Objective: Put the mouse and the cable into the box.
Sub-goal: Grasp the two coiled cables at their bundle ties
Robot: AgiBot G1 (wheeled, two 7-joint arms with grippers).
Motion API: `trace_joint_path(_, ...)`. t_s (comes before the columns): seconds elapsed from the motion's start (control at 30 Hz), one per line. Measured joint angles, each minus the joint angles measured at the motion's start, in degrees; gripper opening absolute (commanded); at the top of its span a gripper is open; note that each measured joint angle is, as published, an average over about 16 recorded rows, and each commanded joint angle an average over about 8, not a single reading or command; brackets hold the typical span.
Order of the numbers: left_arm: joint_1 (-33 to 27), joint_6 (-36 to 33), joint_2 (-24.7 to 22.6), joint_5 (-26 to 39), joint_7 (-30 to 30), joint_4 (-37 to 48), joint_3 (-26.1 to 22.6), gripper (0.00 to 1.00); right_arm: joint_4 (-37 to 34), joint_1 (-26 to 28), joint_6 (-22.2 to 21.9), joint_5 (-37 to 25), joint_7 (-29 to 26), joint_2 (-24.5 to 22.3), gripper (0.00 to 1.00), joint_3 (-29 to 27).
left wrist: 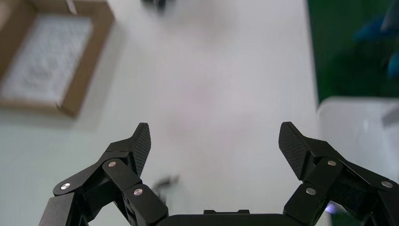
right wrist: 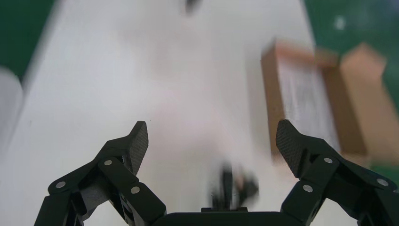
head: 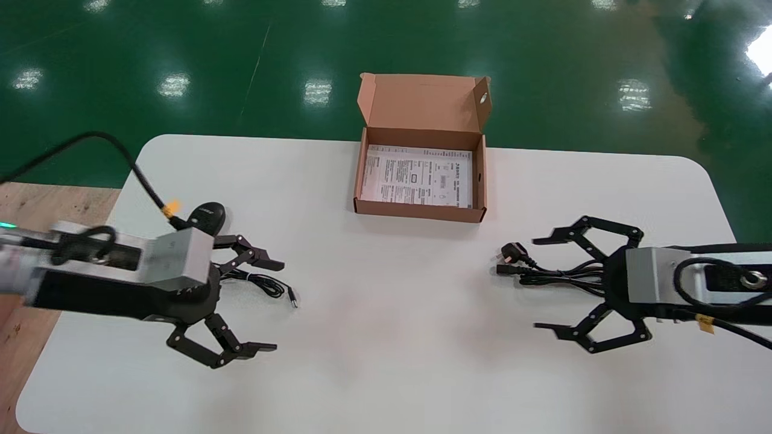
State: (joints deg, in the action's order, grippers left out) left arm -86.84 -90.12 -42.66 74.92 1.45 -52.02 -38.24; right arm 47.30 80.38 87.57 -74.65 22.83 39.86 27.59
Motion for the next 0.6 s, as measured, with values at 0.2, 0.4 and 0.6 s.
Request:
trace_joint_path(0.2, -5.8, 1.4, -5.7, 7.5, 9.9, 14.9, -5.0, 1.0, -11.8, 4.7, -3.4, -8.9, 9.6, 3.7, 1.0, 3.9)
trace_joint_path(0.4, -10.0, 4.1, -10.6, 12.5, 19.6, 28.2, -7.7, 1.0, -21.2, 7.9, -6.9, -13.8, 16.0, 7.4, 1.0, 6.0)
trace_joint_path(0.6, -12.7, 7.8, -14.7, 15.6, 27.1, 37.8, -9.3, 1.0, -28.5, 10.2, -10.1, -16.0, 20.3, 10.4, 1.0, 7.0)
